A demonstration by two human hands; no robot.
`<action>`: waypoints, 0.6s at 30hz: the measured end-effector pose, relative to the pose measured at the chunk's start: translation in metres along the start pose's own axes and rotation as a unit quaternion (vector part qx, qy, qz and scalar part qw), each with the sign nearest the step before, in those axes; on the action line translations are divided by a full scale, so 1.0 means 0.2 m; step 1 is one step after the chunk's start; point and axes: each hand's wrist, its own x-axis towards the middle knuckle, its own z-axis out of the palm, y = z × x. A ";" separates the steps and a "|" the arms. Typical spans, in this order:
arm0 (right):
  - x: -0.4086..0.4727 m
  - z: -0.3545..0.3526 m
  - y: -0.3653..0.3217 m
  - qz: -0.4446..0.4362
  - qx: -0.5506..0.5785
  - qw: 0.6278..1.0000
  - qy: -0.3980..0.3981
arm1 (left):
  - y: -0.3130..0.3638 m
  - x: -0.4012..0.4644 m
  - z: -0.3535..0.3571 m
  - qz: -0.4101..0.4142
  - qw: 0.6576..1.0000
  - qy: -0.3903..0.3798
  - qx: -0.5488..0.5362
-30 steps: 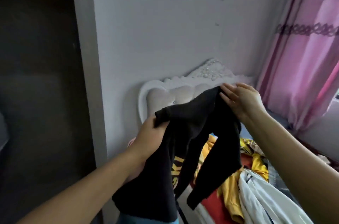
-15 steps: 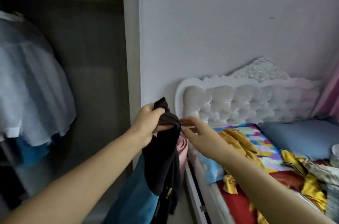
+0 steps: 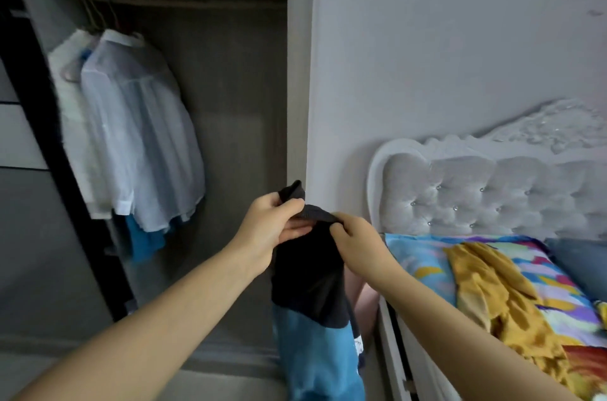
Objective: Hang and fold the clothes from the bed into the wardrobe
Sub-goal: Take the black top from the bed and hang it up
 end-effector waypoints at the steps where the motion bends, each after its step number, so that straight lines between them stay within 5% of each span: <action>1: 0.01 -0.01 0.00 -0.005 0.000 1.000 -0.005 | 0.01 0.01 -0.03 0.002 0.998 -0.005 0.056; 4: 0.06 -0.02 -0.02 -0.024 0.023 0.999 0.009 | 0.04 0.04 -0.11 0.005 0.967 -0.006 0.255; 7: 0.11 -0.03 -0.08 -0.042 0.055 0.997 0.045 | 0.03 0.07 -0.17 0.105 0.890 0.022 0.443; 10: 0.15 -0.01 -0.15 -0.064 0.063 0.996 0.001 | 0.04 0.08 -0.20 0.234 0.857 -0.071 0.454; 13: 0.20 0.04 -0.22 -0.088 -0.008 0.996 -0.017 | 0.11 0.14 -0.24 0.185 0.852 -0.208 0.443; 15: 0.25 0.08 -0.26 -0.094 -0.062 0.994 0.002 | 0.17 0.23 -0.36 0.148 0.840 -0.195 0.484; 18: 0.33 0.17 -0.30 -0.128 -0.162 0.978 -0.017 | 0.25 0.38 -0.60 0.135 0.758 -0.140 0.623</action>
